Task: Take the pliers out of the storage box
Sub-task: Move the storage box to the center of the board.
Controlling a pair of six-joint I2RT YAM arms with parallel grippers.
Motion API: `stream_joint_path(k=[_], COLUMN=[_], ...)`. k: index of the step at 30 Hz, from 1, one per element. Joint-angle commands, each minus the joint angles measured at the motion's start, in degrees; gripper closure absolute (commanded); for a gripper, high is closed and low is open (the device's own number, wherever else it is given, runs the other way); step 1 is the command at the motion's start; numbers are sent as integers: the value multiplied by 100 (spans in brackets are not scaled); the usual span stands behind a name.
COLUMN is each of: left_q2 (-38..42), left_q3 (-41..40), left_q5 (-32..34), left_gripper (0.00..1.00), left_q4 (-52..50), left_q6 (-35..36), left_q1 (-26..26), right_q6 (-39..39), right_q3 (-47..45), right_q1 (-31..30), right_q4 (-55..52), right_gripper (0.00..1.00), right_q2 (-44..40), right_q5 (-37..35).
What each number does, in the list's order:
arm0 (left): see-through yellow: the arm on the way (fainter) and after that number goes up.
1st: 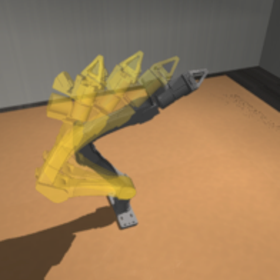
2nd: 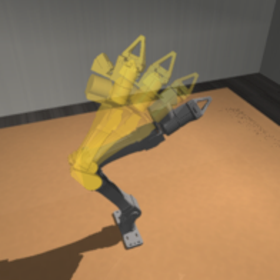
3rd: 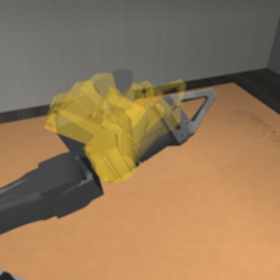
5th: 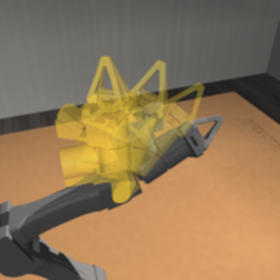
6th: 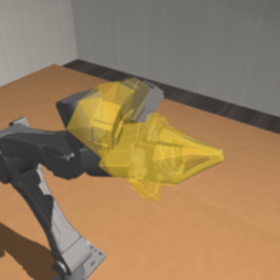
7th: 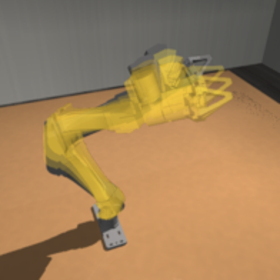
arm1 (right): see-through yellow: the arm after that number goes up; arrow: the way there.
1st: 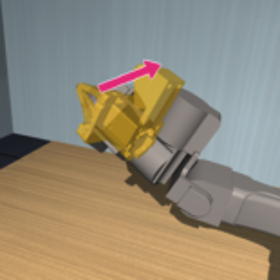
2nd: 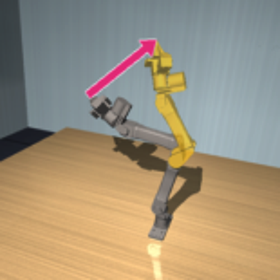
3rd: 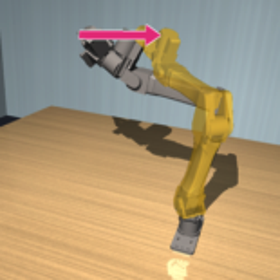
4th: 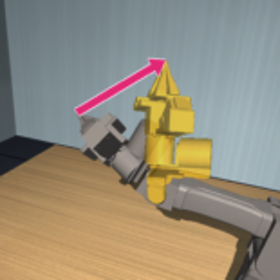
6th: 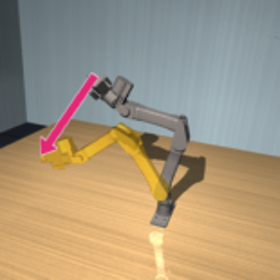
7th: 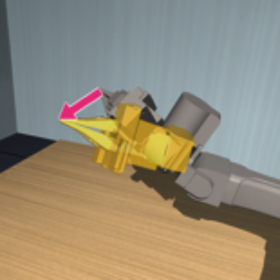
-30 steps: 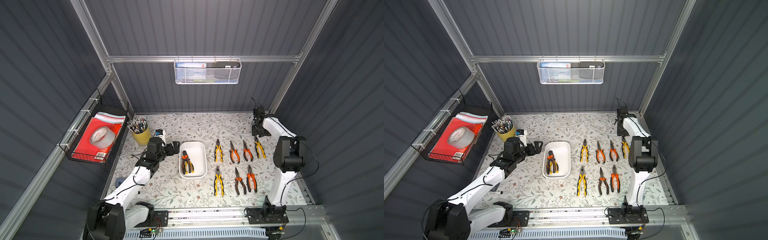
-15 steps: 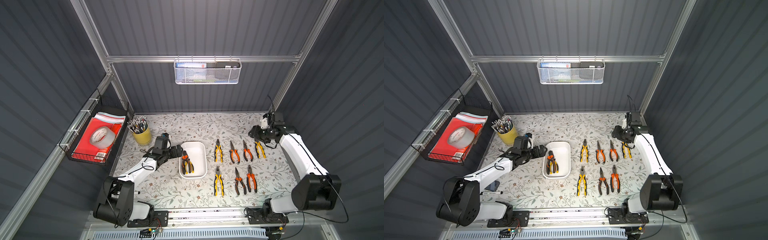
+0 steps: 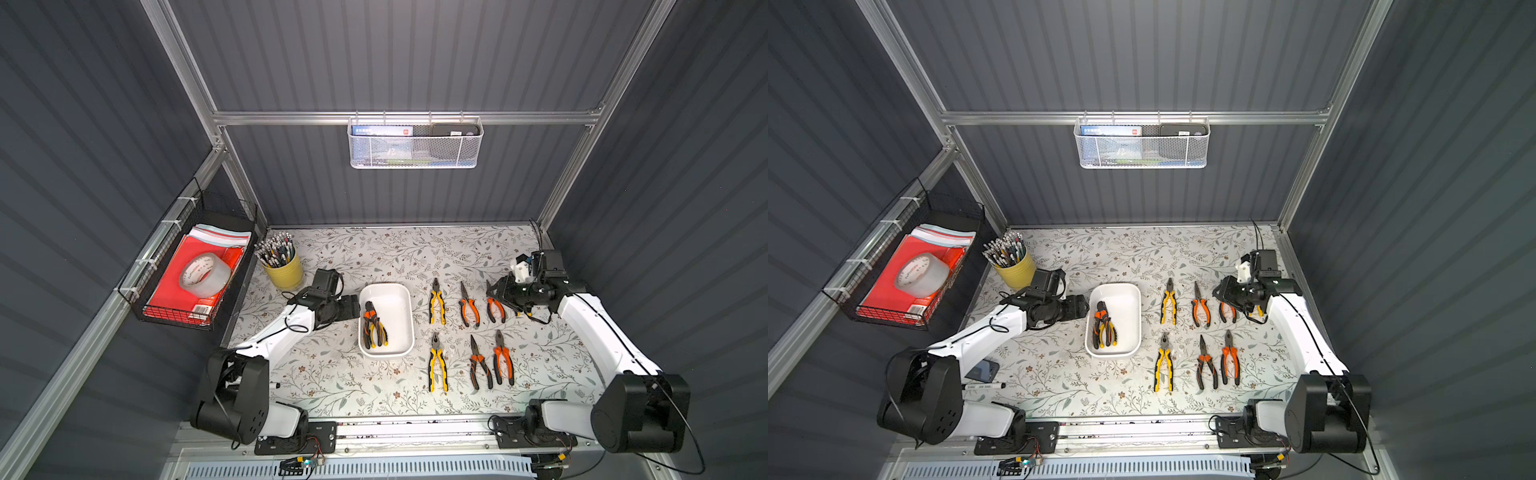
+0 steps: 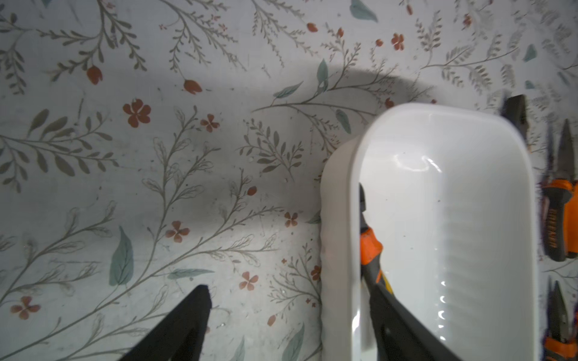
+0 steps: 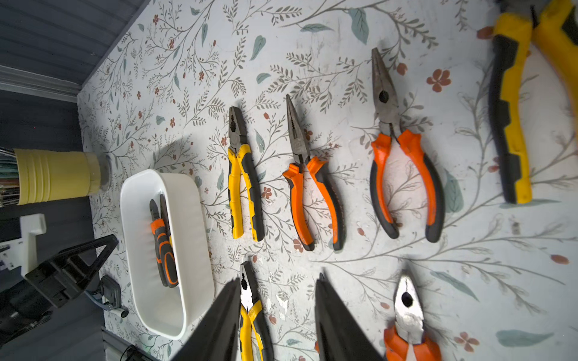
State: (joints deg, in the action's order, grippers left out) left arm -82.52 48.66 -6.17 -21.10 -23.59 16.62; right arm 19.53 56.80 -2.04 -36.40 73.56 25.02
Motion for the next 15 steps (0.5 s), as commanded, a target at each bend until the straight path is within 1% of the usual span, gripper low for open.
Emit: stream_joint_path(k=[1, 5, 8, 11, 13, 15], left_q2=[-129, -222, -220, -175, -256, -398], left_q3=[220, 266, 285, 292, 301, 335], left_q5=[242, 333, 354, 319, 333, 445], left_gripper=[22, 27, 30, 34, 38, 45], left_q4=[-274, -206, -131, 15, 30, -11], left_q6=[72, -2, -90, -204, -225, -242], left_q1=[131, 357, 578, 708, 752, 781], right_q6=[51, 51, 90, -4, -11, 11], right_q3=[-161, -291, -377, -405, -447, -483], right_q1=[-37, -42, -43, -42, -42, -42], right_q4=[105, 94, 40, -50, -55, -41], right_gripper=[58, 59, 59, 59, 60, 60], right_q2=[-136, -318, -359, -360, -352, -353], right_q5=[212, 168, -2, 44, 81, 102])
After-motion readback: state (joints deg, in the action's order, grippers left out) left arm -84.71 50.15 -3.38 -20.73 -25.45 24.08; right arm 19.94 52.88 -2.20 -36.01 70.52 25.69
